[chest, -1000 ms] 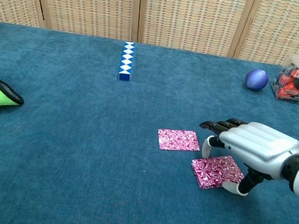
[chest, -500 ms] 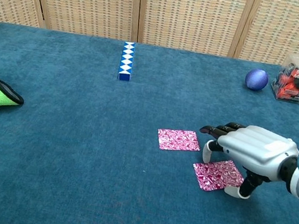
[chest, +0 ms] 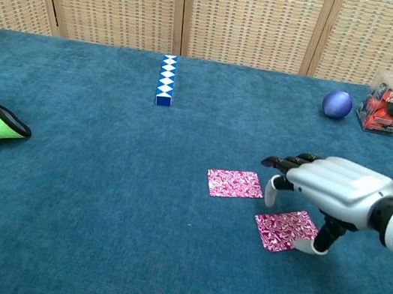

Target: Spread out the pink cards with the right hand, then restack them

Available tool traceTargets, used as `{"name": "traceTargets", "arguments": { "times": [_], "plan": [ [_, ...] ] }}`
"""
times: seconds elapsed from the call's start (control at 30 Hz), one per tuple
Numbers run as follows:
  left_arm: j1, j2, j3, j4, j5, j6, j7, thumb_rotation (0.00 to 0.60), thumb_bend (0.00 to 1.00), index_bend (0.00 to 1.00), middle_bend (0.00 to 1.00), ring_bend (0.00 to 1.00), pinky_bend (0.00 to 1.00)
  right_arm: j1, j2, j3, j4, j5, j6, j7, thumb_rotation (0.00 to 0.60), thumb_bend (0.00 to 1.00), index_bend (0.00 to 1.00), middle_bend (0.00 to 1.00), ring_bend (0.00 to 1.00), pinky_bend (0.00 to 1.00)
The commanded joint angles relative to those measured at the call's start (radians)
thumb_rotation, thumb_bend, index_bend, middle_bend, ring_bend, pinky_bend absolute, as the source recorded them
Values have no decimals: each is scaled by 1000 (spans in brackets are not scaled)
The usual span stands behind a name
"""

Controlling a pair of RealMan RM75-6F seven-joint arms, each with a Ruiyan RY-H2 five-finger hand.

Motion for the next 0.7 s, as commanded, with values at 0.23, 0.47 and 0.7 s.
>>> {"name": "traceTargets", "arguments": {
  "times": [0.23, 0.47, 0.7],
  "plan": [
    [0, 0, 0, -1, -1, 0, 2, 600, 0, 0, 0, 0, 0, 63, 18, 113, -43, 96, -13, -9, 600, 305, 335, 0, 0, 0],
    [-1, 2, -1, -1, -5, -5, -2, 600, 0, 0, 0, 0, 0, 148, -78, 175, 90, 311, -69, -60, 600, 311, 335, 0, 0, 0],
    [-2, 4, -1, -2, -6, -7, -5, 600, 0, 0, 0, 0, 0, 182, -136, 171, 168, 374, -81, -70, 600, 303, 308, 0, 0, 0]
  ]
}}
